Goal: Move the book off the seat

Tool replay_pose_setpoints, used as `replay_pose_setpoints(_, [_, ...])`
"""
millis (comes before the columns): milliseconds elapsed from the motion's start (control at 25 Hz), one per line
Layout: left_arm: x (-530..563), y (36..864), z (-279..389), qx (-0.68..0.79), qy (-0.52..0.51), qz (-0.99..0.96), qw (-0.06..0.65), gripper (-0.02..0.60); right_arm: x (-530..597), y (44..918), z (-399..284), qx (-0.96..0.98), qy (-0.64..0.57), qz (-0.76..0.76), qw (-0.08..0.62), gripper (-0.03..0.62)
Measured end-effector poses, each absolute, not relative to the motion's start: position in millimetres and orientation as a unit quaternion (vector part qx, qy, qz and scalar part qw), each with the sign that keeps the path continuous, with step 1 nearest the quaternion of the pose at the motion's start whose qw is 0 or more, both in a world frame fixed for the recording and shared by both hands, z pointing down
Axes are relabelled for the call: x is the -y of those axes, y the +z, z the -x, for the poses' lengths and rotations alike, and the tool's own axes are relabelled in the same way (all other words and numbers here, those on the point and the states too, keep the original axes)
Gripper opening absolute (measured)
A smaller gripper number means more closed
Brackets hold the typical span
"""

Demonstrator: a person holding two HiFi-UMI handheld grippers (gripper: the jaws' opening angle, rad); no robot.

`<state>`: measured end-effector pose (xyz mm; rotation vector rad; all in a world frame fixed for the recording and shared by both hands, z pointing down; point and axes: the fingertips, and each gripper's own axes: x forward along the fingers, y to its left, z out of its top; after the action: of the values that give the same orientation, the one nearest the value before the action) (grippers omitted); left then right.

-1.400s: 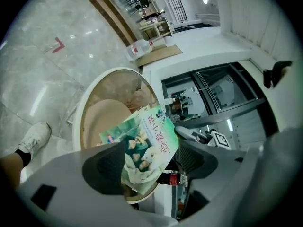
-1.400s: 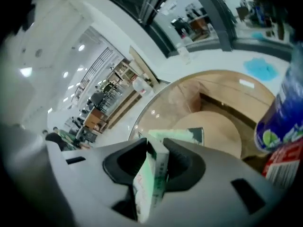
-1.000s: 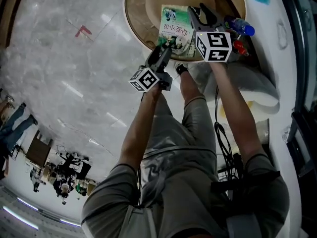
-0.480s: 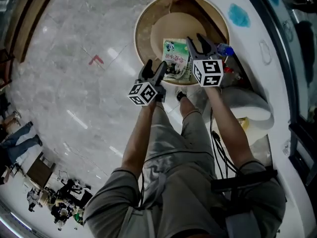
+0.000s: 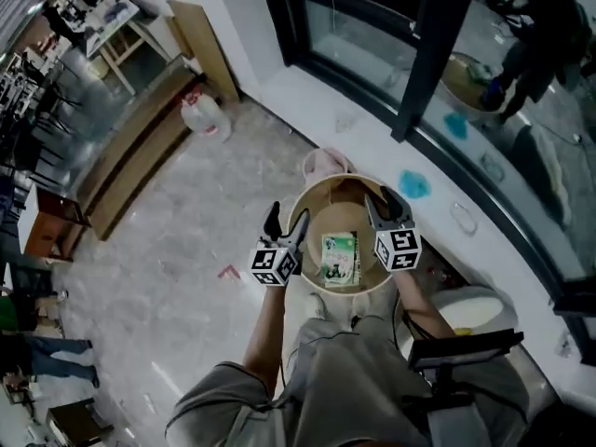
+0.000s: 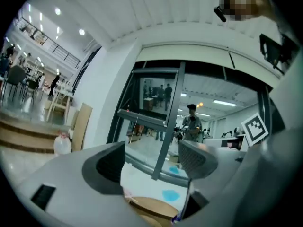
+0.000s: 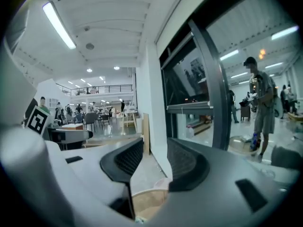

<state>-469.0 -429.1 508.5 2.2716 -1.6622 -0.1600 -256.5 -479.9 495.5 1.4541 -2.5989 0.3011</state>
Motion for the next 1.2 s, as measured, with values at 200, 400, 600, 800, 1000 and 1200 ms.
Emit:
replay_pose_setpoints(200, [442.9, 373.2, 477.6, 0.576, -0.097, -0.809, 0.064, 0.357, 483.4, 378.3, 230.8, 0.86, 0.04, -0.508, 0.0, 0.153])
replay_pose_setpoints(400, [447.0, 348.7, 486.0, 0.581, -0.097, -0.806, 0.049, 0.357, 479.3, 348.5, 224.9, 0.857, 0.019, -0.514, -0.023, 0.153])
replay_pose_setpoints(600, [443.7, 348.8, 491.8, 0.584, -0.088, -0.805, 0.056, 0.357, 472.0, 352.9, 233.1, 0.86, 0.025, -0.51, -0.019, 0.153])
replay_pose_setpoints(800, [445.5, 367.0, 499.2, 0.614, -0.031, -0.787, 0.041, 0.367, 464.9, 365.3, 239.9, 0.863, 0.032, -0.503, -0.015, 0.153])
replay_pose_setpoints(1000, [446.8, 362.0, 502.9, 0.61, -0.093, -0.784, 0.069, 0.38, 459.7, 369.5, 242.2, 0.865, 0.035, -0.5, -0.013, 0.153])
replay_pose_setpoints(1200, [440.7, 366.2, 464.9, 0.555, -0.072, -0.825, 0.076, 0.38, 437.7, 366.2, 220.3, 0.842, 0.033, -0.538, -0.013, 0.153])
